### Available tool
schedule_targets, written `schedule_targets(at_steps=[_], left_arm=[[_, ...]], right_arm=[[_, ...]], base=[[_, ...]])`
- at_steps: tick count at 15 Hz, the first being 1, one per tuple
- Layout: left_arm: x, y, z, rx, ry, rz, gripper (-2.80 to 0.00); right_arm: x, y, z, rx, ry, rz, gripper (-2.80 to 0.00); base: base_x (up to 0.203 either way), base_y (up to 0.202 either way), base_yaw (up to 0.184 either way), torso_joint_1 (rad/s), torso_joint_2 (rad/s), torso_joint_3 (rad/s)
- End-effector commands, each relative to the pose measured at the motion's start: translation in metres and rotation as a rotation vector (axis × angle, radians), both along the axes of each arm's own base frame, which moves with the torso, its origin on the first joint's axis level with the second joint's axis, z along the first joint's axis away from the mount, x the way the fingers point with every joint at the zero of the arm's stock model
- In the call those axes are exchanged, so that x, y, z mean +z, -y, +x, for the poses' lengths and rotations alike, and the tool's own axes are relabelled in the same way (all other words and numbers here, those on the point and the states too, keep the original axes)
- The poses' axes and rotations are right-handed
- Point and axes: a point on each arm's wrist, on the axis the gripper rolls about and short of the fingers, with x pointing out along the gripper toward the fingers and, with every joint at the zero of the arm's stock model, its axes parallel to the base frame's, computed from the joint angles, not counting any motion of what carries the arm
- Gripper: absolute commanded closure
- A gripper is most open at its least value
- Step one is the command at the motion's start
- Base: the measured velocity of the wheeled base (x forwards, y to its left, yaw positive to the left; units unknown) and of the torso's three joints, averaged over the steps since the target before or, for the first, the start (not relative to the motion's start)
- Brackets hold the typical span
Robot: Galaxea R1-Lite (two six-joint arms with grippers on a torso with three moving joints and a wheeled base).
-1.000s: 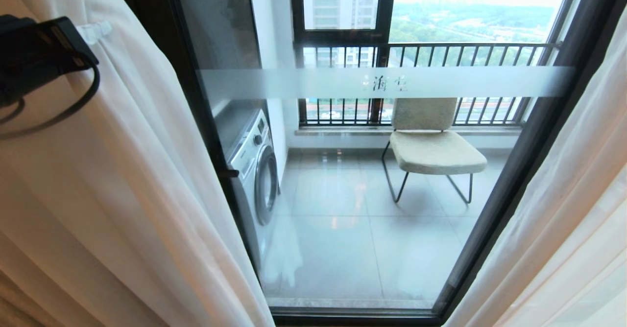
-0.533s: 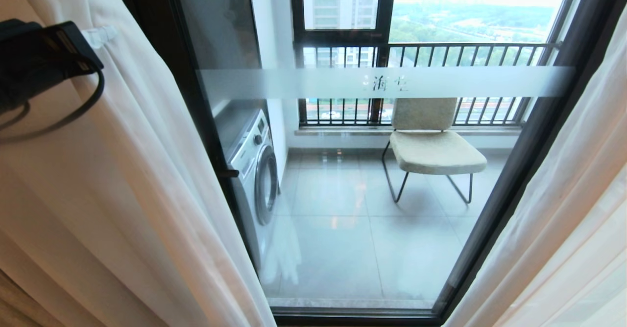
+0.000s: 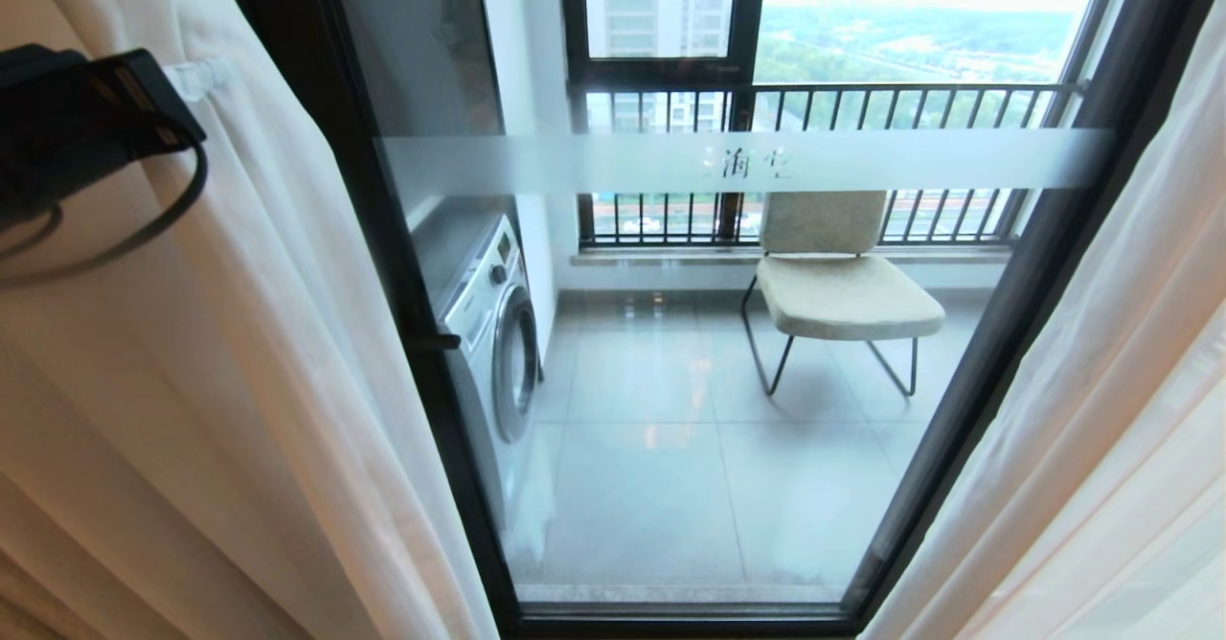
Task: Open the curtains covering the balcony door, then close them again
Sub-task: Close the inner curtains on both sides
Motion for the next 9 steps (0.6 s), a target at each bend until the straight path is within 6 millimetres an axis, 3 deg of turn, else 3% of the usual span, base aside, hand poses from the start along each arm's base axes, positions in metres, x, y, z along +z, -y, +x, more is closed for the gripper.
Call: schedule_targets(at_steps=[1, 9], left_arm=[[-0.0024, 0.0000, 0.0013, -0.002, -0.008, -0.001, 0.00], [-0.0061, 0.0003, 0.0038, -0.003, -0.022, -0.001, 0.00]], right_arm=[[0.0003, 0.0000, 0.0000, 0.001, 0.000, -0.001, 0.00], [0.0001, 0.0000, 0.0001, 0.001, -0.001, -0.001, 0.00]], base=[[0.003, -0.072, 0.006, 0.002, 0.00, -0.002], [0.000, -0.178, 0.002, 0.003, 0.00, 0.001]])
